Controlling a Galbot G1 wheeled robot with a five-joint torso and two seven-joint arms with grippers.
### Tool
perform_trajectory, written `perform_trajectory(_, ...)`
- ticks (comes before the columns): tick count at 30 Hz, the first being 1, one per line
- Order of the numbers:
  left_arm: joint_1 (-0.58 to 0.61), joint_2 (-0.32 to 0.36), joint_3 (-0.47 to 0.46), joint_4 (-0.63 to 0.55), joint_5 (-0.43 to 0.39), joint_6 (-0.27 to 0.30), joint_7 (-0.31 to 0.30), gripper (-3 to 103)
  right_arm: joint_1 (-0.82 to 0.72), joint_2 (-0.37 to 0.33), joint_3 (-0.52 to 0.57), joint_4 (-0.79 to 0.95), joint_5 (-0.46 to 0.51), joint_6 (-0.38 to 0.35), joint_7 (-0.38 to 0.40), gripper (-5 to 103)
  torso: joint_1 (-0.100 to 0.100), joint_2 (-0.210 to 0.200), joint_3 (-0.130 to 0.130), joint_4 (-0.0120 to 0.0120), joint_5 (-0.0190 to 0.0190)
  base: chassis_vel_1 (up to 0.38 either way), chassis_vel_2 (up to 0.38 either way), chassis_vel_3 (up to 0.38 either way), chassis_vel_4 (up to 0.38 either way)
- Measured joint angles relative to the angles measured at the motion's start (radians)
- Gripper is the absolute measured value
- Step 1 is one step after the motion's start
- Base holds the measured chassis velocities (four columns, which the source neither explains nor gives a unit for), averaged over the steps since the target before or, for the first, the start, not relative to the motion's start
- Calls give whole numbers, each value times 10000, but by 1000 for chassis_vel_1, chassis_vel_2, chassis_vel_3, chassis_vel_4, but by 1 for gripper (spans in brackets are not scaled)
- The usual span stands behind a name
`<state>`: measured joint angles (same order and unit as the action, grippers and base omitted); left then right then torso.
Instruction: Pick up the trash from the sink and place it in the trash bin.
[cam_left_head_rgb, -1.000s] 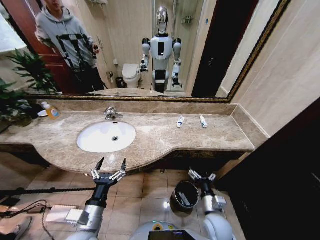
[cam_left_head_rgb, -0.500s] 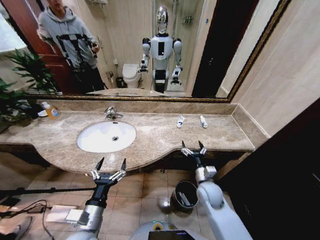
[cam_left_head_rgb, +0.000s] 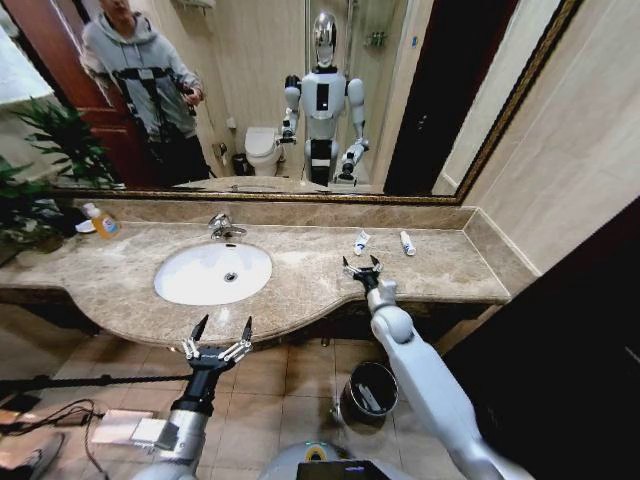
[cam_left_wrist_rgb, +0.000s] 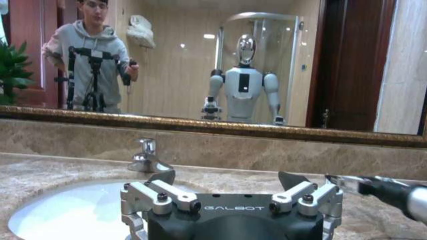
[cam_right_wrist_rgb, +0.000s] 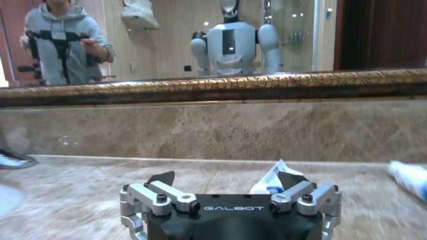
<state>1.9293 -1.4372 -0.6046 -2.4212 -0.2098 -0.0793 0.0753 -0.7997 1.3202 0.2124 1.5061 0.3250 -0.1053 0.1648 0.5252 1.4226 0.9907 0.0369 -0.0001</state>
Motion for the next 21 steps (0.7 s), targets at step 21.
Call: perform_trajectory(21, 0, 0, 0, 0, 1, 0, 0, 100, 1965, 693, -238, -2785, -455, -406, 87, 100, -2, 0, -1, -1, 0, 0, 0, 0, 0)
